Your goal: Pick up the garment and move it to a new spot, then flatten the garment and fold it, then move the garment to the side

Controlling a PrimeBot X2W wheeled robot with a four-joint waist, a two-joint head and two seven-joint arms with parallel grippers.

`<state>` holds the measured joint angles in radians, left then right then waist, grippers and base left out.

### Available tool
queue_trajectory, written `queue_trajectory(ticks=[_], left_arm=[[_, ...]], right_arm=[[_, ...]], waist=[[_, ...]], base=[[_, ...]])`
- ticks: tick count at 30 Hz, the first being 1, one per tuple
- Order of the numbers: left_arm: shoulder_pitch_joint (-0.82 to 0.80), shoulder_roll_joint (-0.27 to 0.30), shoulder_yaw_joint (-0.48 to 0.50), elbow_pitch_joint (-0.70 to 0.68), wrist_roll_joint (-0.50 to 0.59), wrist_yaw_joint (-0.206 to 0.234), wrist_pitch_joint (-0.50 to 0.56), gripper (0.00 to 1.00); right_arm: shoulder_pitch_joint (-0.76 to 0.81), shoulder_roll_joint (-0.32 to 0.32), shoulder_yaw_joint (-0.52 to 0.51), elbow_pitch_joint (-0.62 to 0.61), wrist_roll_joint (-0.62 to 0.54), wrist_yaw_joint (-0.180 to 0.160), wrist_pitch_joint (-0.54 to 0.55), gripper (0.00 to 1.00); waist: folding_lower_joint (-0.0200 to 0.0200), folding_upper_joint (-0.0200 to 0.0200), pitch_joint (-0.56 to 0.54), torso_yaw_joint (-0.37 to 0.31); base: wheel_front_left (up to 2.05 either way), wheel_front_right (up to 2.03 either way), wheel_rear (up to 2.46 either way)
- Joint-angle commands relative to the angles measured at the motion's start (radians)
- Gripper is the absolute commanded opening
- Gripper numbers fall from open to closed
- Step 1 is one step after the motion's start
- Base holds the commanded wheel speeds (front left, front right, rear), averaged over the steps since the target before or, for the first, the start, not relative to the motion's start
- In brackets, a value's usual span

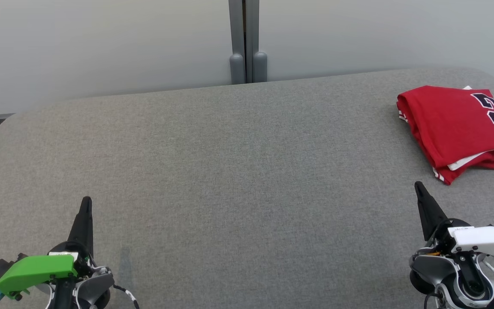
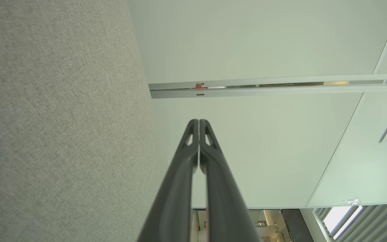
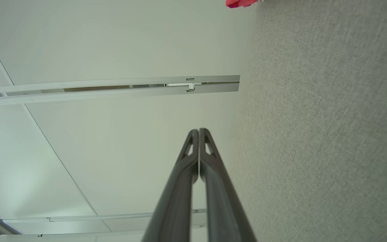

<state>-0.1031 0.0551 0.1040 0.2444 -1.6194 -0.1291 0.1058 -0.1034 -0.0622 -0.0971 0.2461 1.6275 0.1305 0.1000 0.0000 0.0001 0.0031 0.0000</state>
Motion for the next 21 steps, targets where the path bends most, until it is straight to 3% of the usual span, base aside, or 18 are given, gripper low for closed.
queue_trajectory(ticks=[1, 21], left_arm=[[-0.01, 0.003, 0.005, 0.002, -0.001, -0.006, 0.006, 0.0], [-0.01, 0.001, 0.008, 0.002, 0.003, -0.006, 0.006, 0.0]], right_arm=[[-0.006, 0.0, -0.003, -0.004, -0.002, 0.0, 0.005, 0.0], [-0.006, 0.002, -0.007, -0.004, -0.006, 0.0, 0.007, 0.0]], waist=[[0.0, -0.0001, 0.0, 0.0], [0.0, -0.0001, 0.0, 0.0]], base=[[0.0, 0.0, 0.0], [0.0, 0.0, 0.0]])
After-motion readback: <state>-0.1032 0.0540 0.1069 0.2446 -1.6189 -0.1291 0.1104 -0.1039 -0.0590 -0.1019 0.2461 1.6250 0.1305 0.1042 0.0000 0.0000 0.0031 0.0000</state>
